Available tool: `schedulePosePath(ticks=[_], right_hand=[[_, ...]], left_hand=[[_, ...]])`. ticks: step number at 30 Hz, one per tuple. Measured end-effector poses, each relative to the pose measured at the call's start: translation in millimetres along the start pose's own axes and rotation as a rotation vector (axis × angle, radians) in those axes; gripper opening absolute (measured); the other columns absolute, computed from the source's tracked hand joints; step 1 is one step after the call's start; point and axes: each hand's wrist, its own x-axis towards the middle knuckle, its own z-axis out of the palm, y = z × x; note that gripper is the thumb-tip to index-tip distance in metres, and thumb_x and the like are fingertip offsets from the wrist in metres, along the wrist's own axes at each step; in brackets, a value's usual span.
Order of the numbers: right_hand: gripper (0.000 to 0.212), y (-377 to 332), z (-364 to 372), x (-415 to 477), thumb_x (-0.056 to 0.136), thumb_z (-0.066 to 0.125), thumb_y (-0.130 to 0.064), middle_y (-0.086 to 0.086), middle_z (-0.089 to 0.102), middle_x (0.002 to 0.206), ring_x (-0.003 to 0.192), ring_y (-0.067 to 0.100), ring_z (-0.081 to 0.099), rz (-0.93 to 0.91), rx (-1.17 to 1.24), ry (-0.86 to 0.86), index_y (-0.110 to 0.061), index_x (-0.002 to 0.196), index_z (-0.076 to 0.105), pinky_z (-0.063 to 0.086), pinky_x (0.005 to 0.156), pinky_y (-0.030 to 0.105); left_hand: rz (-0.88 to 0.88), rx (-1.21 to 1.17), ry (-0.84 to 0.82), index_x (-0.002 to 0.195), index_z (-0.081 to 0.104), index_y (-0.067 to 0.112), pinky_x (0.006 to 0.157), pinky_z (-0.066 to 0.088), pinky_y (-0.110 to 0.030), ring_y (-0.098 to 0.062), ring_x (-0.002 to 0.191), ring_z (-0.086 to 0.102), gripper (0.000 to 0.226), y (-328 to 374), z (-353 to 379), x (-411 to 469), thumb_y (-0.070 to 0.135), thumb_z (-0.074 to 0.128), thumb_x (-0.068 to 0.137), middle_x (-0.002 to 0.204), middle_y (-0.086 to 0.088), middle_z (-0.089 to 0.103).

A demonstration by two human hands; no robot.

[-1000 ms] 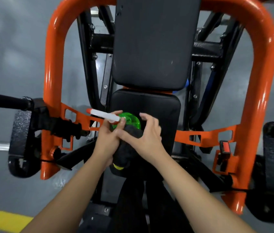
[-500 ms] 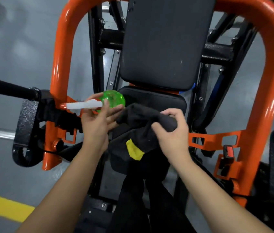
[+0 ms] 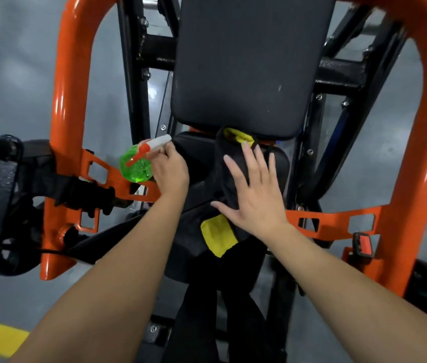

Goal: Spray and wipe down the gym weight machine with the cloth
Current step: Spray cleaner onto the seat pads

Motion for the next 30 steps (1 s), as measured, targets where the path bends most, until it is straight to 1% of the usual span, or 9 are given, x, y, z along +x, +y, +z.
schedulePosePath(ticks=[2, 6, 12, 15, 18, 20, 22, 27, 30], right_hand=[[0.088, 3.8, 6.5, -0.8, 0.09, 0.064, -0.062, 0.024, 0.018, 0.167, 0.154, 0.044, 0.017, -0.024, -0.011, 0.034, -0.016, 0.159, 0.035, 0.018, 0.121, 0.065], [0.058, 0.8, 20.9, -4.4, 0.094, 0.066, -0.036, 0.018, 0.043, 0.158, 0.144, 0.043, 0.04, -0.095, 0.043, 0.211, -0.015, 0.146, 0.056, 0.029, 0.119, 0.062], [0.024, 21.6, 17.7, -8.8, 0.098, 0.057, -0.008, 0.01, 0.064, 0.138, 0.126, 0.041, 0.059, -0.314, -0.013, 0.226, -0.016, 0.113, 0.074, 0.042, 0.108, 0.052], [0.021, 37.9, 4.2, -1.6, 0.092, 0.064, -0.003, 0.007, 0.069, 0.131, 0.119, 0.038, 0.06, -0.198, -0.027, 0.321, -0.019, 0.101, 0.075, 0.046, 0.098, 0.048], [0.026, 35.6, -7.3, 13.5, 0.088, 0.062, 0.0, 0.003, 0.07, 0.127, 0.112, 0.035, 0.061, 0.184, 0.028, 0.486, -0.02, 0.096, 0.076, 0.049, 0.096, 0.045], [0.027, 28.5, -9.7, 18.5, 0.084, 0.064, 0.0, 0.003, 0.069, 0.125, 0.111, 0.034, 0.06, 0.358, 0.077, 0.507, -0.02, 0.096, 0.076, 0.048, 0.096, 0.044], [0.026, 23.1, -10.3, 15.2, 0.08, 0.066, -0.005, 0.005, 0.069, 0.121, 0.11, 0.035, 0.06, 0.38, 0.09, 0.45, -0.02, 0.099, 0.076, 0.046, 0.093, 0.045], [0.027, 26.2, -6.3, -5.6, 0.083, 0.065, -0.035, 0.009, 0.068, 0.112, 0.107, 0.034, 0.054, 0.043, 0.027, 0.263, -0.017, 0.101, 0.075, 0.042, 0.086, 0.049], [0.059, 30.6, 1.3, -21.8, 0.079, 0.07, -0.064, 0.012, 0.061, 0.123, 0.113, 0.036, 0.05, -0.077, -0.055, 0.12, -0.015, 0.113, 0.07, 0.04, 0.092, 0.054]], left_hand=[[-0.045, -0.014, 0.107, 0.148, 0.042, 0.003, 0.102, 0.035, -0.035, -0.036, 0.132, 0.049, 0.05, -0.8, 15.4, 4.3, 0.031, 0.04, 0.107, 0.144, -0.021, 0.054], [-0.099, 0.101, 0.265, 0.13, 0.052, 0.002, 0.089, 0.041, -0.038, -0.039, 0.116, 0.059, 0.045, -3.9, 30.0, 13.5, 0.036, 0.037, 0.106, 0.126, -0.022, 0.065], [-0.128, 0.229, 0.273, 0.134, 0.051, 0.009, 0.095, 0.042, -0.042, -0.042, 0.115, 0.059, 0.047, -1.8, 32.6, 16.8, 0.042, 0.034, 0.105, 0.125, -0.022, 0.066], [-0.119, 0.229, 0.282, 0.139, 0.049, 0.012, 0.096, 0.042, -0.043, -0.041, 0.115, 0.059, 0.055, -3.8, 33.9, 18.3, 0.047, 0.029, 0.101, 0.126, -0.022, 0.066], [-0.11, 0.218, 0.291, 0.139, 0.049, 0.012, 0.097, 0.043, -0.043, -0.041, 0.116, 0.059, 0.051, -5.2, 34.1, 20.9, 0.043, 0.032, 0.102, 0.126, -0.02, 0.066], [-0.101, 0.214, 0.296, 0.137, 0.052, 0.01, 0.099, 0.043, -0.043, -0.039, 0.117, 0.058, 0.053, -4.8, 33.2, 21.7, 0.043, 0.032, 0.101, 0.127, -0.019, 0.066], [-0.086, 0.217, 0.295, 0.135, 0.054, 0.008, 0.101, 0.042, -0.041, -0.037, 0.119, 0.056, 0.06, -4.6, 33.2, 21.3, 0.046, 0.028, 0.097, 0.128, -0.018, 0.065], [-0.089, 0.221, 0.267, 0.131, 0.059, 0.011, 0.098, 0.041, -0.041, -0.037, 0.119, 0.056, 0.061, -2.2, 30.5, 22.1, 0.048, 0.025, 0.097, 0.125, -0.018, 0.065], [-0.099, 0.226, 0.26, 0.133, 0.056, 0.011, 0.097, 0.041, -0.042, -0.038, 0.12, 0.057, 0.059, -1.8, 31.2, 20.5, 0.047, 0.025, 0.099, 0.126, -0.018, 0.065]])
